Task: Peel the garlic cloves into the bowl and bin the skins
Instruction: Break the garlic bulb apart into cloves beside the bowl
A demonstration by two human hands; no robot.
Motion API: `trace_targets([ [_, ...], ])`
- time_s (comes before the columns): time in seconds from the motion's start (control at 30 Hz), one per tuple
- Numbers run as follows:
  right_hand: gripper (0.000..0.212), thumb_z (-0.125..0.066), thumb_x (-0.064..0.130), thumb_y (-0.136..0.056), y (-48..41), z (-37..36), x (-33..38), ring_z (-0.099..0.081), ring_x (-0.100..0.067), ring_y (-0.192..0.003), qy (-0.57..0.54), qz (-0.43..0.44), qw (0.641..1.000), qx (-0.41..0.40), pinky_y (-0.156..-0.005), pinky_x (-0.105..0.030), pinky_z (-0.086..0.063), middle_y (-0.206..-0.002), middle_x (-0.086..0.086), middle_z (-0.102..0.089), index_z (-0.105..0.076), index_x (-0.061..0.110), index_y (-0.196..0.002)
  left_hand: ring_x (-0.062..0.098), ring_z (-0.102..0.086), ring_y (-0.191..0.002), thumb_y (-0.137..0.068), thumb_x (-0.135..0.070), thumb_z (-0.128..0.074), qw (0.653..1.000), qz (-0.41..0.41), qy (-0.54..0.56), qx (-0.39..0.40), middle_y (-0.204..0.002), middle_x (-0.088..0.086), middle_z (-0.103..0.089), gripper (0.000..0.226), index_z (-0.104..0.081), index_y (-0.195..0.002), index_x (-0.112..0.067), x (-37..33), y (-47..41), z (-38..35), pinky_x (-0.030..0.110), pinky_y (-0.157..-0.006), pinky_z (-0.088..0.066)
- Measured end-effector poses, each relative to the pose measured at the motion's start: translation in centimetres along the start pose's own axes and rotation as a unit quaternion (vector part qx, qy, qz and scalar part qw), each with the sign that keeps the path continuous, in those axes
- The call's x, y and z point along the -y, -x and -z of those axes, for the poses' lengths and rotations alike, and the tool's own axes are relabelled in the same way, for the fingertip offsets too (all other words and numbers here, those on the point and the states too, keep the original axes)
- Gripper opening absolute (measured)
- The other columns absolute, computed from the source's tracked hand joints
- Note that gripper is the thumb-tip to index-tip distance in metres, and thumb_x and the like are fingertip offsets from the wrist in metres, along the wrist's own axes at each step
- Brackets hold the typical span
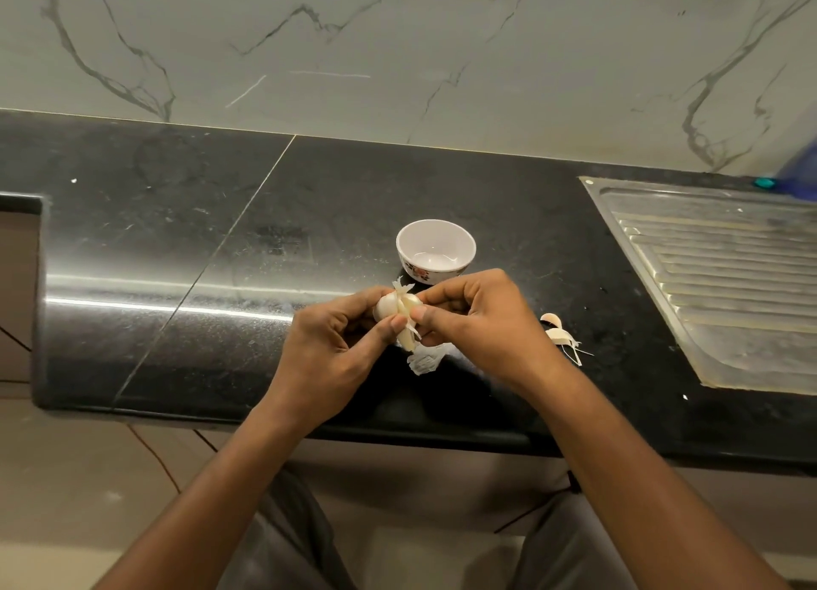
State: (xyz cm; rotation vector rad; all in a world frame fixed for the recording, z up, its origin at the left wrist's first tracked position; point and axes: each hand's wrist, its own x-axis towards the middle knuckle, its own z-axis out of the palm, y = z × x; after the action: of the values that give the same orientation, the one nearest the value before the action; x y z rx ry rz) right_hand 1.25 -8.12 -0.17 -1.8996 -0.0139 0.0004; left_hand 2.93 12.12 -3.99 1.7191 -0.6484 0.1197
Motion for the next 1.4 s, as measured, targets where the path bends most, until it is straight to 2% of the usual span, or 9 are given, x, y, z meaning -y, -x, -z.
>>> trace_targets([
  [0.17,0.014,-0.083,0.013,-0.093,-0.2,1.0,0.4,-0.081,-0.026,-0.086,-0.023,-0.021,0.999,0.042,-0.089,-0.043,-0.066,-0.088,-0.009,-0.082,-0.082,0.009,-0.106,0.017,-0.077,-0.104,-0.099,-0.014,-0.07,1.0,0.008,0.002,0.006,-0.112,-0.004,-0.08,0.03,-0.072,-0.129,-0.014,0.0,0.0,0.1,0.035,-0.091,-0.064],
  [0.33,0.037,-0.089,0.017,-0.084,0.3,0.6,1.0,-0.079,-0.008,-0.083,0.105,0.029,0.994,0.014,-0.089,-0.032,-0.064,-0.086,0.005,-0.081,-0.077,0.025,-0.118,0.014,-0.076,-0.107,-0.099,-0.015,-0.07,1.0,0.011,-0.007,0.002,-0.115,-0.006,-0.079,0.032,-0.07,-0.131,-0.018,0.0,0.0,0.0,0.031,-0.092,-0.063],
  [0.4,0.036,-0.09,0.02,-0.083,0.5,0.6,1.3,-0.077,-0.004,-0.081,0.131,0.048,0.99,-0.003,-0.086,-0.028,-0.064,-0.084,0.008,-0.08,-0.078,0.026,-0.116,0.013,-0.076,-0.106,-0.098,-0.017,-0.071,1.0,0.014,-0.007,-0.007,-0.114,-0.007,-0.079,0.031,-0.07,-0.129,-0.021,0.1,0.1,-0.1,0.031,-0.091,-0.063],
  [0.53,0.032,-0.09,0.026,-0.085,0.7,1.0,1.4,-0.077,-0.003,-0.086,0.16,0.088,0.983,0.014,-0.086,-0.026,-0.064,-0.089,0.01,-0.08,-0.08,0.024,-0.115,0.017,-0.078,-0.103,-0.096,-0.018,-0.075,0.999,0.032,0.009,-0.023,-0.112,-0.004,-0.08,0.03,-0.074,-0.126,-0.013,0.4,0.0,-0.1,0.044,-0.09,-0.064],
  [0.7,0.034,-0.09,0.03,-0.084,0.6,1.1,1.4,-0.076,-0.002,-0.085,0.192,0.088,0.977,0.03,-0.085,-0.026,-0.064,-0.09,0.011,-0.079,-0.081,0.024,-0.116,0.024,-0.079,-0.102,-0.096,-0.012,-0.074,0.998,0.043,0.048,-0.014,-0.11,0.004,-0.081,0.028,-0.075,-0.124,-0.007,0.5,0.0,0.0,0.05,-0.091,-0.063],
  [0.97,0.022,-0.081,0.03,-0.082,-0.2,-0.6,1.2,-0.072,-0.006,-0.07,0.276,0.141,0.951,-0.018,-0.071,-0.035,-0.063,-0.075,0.007,-0.074,-0.08,0.023,-0.103,0.016,-0.079,-0.101,-0.098,-0.012,-0.073,0.999,0.034,0.011,-0.014,-0.11,-0.003,-0.081,0.028,-0.075,-0.126,-0.01,0.2,0.0,-0.1,0.039,-0.087,-0.065],
  [1.13,0.014,-0.07,0.032,-0.091,-0.4,-1.3,1.1,-0.063,-0.011,-0.063,0.358,0.198,0.912,-0.024,-0.06,-0.026,-0.05,-0.069,0.006,-0.067,-0.078,0.02,-0.088,0.013,-0.078,-0.1,-0.099,-0.01,-0.072,0.999,0.037,0.01,-0.026,-0.108,-0.007,-0.081,0.027,-0.075,-0.125,-0.012,0.0,0.0,-0.2,0.032,-0.087,-0.064],
  [1.3,0.024,-0.071,0.038,-0.094,0.0,-0.9,0.9,-0.072,-0.011,-0.073,0.297,0.202,0.933,-0.035,-0.07,-0.033,-0.061,-0.082,0.006,-0.077,-0.083,0.019,-0.102,0.015,-0.078,-0.101,-0.099,-0.012,-0.071,0.999,0.041,0.01,-0.021,-0.11,-0.004,-0.081,0.029,-0.074,-0.127,-0.01,0.1,-0.1,0.0,0.036,-0.087,-0.065],
  [1.4,0.028,-0.068,0.041,-0.097,0.1,-0.7,0.4,-0.071,-0.013,-0.069,0.281,0.203,0.937,-0.043,-0.066,-0.037,-0.06,-0.078,0.005,-0.076,-0.083,0.017,-0.094,0.013,-0.078,-0.101,-0.099,-0.013,-0.071,0.999,0.027,-0.002,-0.016,-0.111,-0.004,-0.081,0.029,-0.073,-0.128,-0.01,-0.1,0.0,-0.1,0.034,-0.087,-0.065],
])
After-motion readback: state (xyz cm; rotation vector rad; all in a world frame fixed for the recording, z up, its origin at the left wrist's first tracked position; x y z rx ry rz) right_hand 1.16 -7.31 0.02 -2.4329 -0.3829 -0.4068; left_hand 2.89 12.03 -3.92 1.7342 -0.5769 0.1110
